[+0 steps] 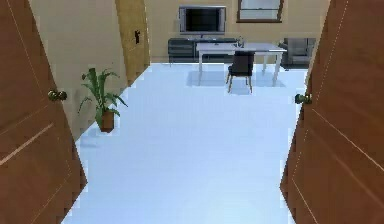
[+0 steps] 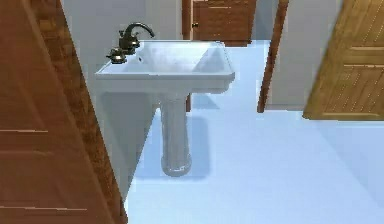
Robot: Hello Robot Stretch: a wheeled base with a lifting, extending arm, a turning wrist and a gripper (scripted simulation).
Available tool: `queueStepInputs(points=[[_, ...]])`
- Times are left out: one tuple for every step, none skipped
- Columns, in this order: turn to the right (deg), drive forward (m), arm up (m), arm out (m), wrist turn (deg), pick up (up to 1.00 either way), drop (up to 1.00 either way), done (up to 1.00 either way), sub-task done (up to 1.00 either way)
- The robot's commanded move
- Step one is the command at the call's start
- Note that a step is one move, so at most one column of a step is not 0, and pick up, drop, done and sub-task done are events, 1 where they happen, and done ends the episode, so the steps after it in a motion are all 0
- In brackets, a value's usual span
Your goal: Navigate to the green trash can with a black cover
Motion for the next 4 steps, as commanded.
queueStepInputs(points=[[-45.0, 0.0, 0.0, 0.0, 0.0, 0.0, 0.0, 0.0, 0.0], [-18.0, 0.0, 0.0, 0.0, 0.0, 0.0, 0.0, 0.0, 0.0], [0.0, 0.05, 0.0, 0.0, 0.0, 0.0, 0.0, 0.0, 0.0], [-45.0, 0.0, 0.0, 0.0, 0.0, 0.0, 0.0, 0.0, 0.0]])
